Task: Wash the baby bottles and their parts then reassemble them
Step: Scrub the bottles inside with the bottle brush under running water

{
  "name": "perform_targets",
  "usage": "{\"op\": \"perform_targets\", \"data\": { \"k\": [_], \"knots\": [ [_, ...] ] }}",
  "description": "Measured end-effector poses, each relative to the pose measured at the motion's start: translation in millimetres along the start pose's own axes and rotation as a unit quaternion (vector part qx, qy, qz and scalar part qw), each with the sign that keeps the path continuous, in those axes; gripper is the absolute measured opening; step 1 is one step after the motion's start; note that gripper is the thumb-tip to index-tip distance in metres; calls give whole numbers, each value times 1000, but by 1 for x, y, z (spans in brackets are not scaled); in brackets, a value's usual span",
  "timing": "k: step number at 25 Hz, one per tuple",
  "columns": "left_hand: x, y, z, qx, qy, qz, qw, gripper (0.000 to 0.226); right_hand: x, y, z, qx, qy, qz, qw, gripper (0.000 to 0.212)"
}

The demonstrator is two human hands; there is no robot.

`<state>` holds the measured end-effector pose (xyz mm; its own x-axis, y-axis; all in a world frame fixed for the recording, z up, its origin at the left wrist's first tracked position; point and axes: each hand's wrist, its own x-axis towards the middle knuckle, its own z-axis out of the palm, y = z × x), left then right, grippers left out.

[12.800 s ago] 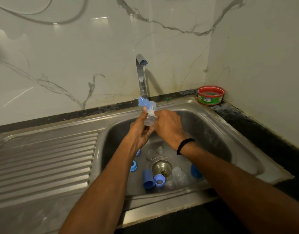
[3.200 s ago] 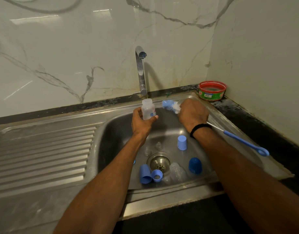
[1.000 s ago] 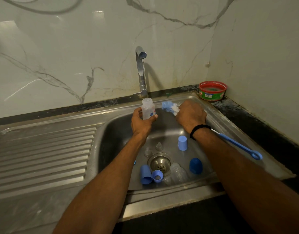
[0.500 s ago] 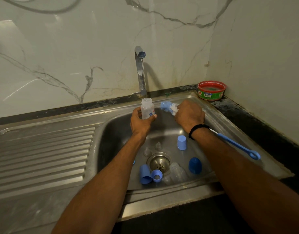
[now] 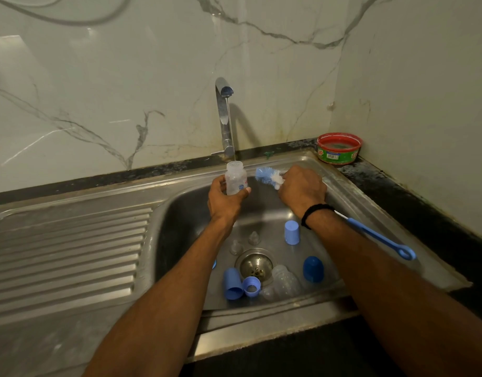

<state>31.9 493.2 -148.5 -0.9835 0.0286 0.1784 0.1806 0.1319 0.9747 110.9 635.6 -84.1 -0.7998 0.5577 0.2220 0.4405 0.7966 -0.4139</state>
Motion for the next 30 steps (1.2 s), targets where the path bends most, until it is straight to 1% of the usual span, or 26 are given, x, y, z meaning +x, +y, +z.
{"op": "perform_targets", "data": {
  "k": [13,25,28,30],
  "knots": [
    [2,-1,1,2,-1,3,1000,62,-2,-3,-3,-1,-6,9,1000,36],
    [0,1,1,-8,1,-1,1000,62,-4,-3,-5,0,-6,2,1000,31],
    [-2,11,1,-13,12,15,1000,62,-3,0,-4,3,-8,2,1000,30],
    [-2,21,-4,-10,36,48,998,63,-3,-1,-3,9,-15,0,1000,30]
  ]
}}
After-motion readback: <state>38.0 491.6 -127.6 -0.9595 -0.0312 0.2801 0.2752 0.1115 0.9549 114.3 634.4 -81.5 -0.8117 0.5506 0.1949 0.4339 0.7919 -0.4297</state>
